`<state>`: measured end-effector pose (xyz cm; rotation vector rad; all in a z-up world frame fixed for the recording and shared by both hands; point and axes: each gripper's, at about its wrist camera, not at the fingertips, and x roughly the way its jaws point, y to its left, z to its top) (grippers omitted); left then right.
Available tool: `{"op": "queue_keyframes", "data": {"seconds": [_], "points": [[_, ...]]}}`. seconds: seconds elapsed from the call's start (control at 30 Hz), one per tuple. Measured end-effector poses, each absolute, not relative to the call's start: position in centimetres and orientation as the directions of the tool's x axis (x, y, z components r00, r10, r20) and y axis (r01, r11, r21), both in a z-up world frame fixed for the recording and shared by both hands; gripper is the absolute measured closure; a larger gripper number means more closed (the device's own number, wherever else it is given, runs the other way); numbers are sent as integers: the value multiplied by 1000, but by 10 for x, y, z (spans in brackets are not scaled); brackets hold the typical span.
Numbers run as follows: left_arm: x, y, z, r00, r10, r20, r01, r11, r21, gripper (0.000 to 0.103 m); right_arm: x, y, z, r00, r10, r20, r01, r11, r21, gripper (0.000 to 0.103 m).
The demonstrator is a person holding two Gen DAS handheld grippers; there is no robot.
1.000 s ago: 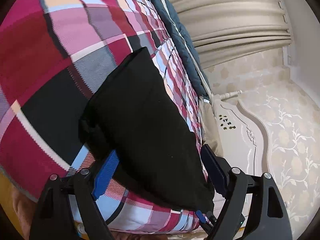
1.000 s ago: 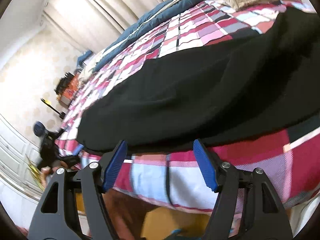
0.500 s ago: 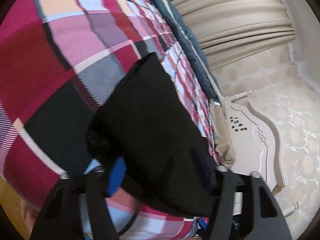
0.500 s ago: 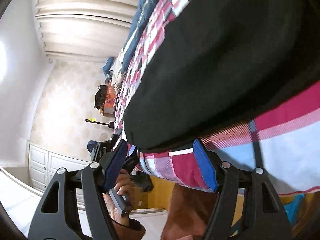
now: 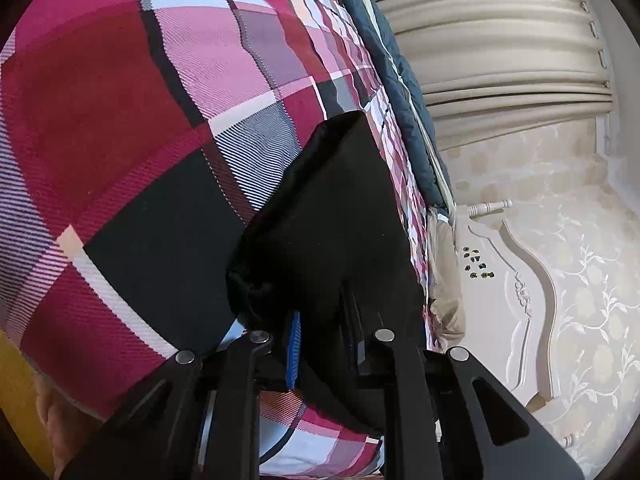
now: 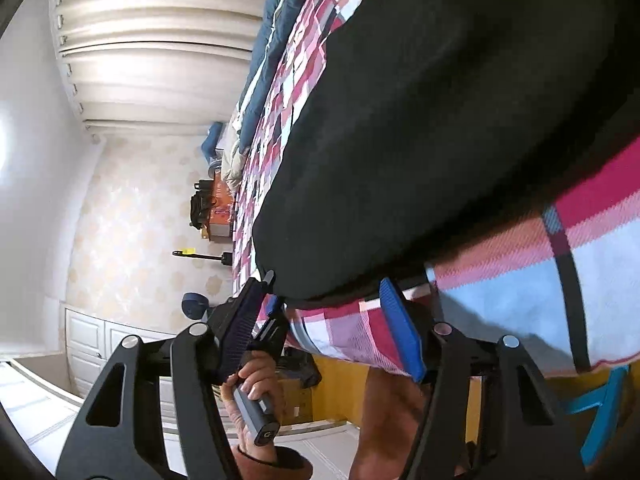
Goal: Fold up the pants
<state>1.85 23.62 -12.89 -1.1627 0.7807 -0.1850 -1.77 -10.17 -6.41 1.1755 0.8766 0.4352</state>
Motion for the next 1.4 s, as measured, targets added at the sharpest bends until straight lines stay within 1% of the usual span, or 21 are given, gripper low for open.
{"op": "queue_keyframes", "data": {"seconds": [0.27,0.3,0.33,0.37,0.4,0.43,0.5,0.63,0.7,0.8,0.87,0.97,1.0,1.07,1.13,1.17,1.2,1.3,1.33,1.37,1.4], "points": [[21,235,-127,727,-514,-456,-259,410,-874,86,-10,-106,-76,646,681,-345,154,326,933,43],[21,235,-126,727,-510,-459,-261,413,-872,86,-8,-105,-77,648,674,-353,157,336,929,50],[21,235,-125,728,-508,-461,-262,415,-871,86,-7,-104,-77,647,670,-365,160,349,923,63],[21,234,-125,730,-502,-463,-264,418,-869,88,-6,-101,-78,642,666,-380,162,366,916,73],[21,233,-124,732,-497,-466,-265,422,-867,90,-3,-98,-81,625,669,-402,166,389,906,92],[20,232,-123,734,-491,-469,-266,427,-864,90,-2,-96,-83,614,673,-414,174,396,902,94],[17,231,-119,742,-473,-475,-271,436,-858,92,-5,-96,-84,617,672,-409,178,387,905,95],[10,230,-108,751,-446,-486,-271,463,-844,92,-11,-93,-66,623,672,-402,125,421,898,95],[8,227,-106,748,-441,-496,-269,483,-834,92,-13,-92,-63,619,668,-413,114,444,889,95],[7,228,-114,734,-436,-521,-281,503,-817,92,-18,-92,-74,593,675,-438,138,450,882,95],[7,230,-124,733,-457,-503,-275,478,-834,92,-19,-96,-86,585,677,-447,156,447,881,95],[8,234,-124,730,-481,-485,-247,475,-844,91,-18,-98,-92,579,698,-421,149,417,896,95],[7,235,-123,727,-486,-485,-244,477,-844,90,-18,-100,-91,570,709,-415,151,406,901,91],[2,236,-118,722,-483,-495,-242,494,-835,90,-20,-103,-91,553,717,-424,157,410,899,81],[-5,235,-109,717,-462,-522,-247,532,-810,87,-28,-110,-87,548,714,-437,159,424,892,76],[-9,234,-104,715,-449,-537,-250,553,-795,83,-32,-115,-85,546,711,-444,157,433,888,74],[-15,232,-97,715,-431,-550,-250,577,-777,82,-39,-123,-81,549,696,-463,159,457,875,70],[-20,224,-79,724,-418,-549,-218,617,-756,81,-57,-156,-67,589,633,-503,165,515,841,61],[-20,217,-70,728,-412,-549,-200,638,-744,81,-65,-168,-64,602,613,-511,172,525,833,60],[-18,211,-62,732,-406,-547,-182,657,-731,76,-73,-185,-60,626,586,-515,184,531,828,60],[-14,206,-57,734,-406,-545,-168,669,-724,66,-81,-208,-54,657,551,-515,199,533,823,60]]}}
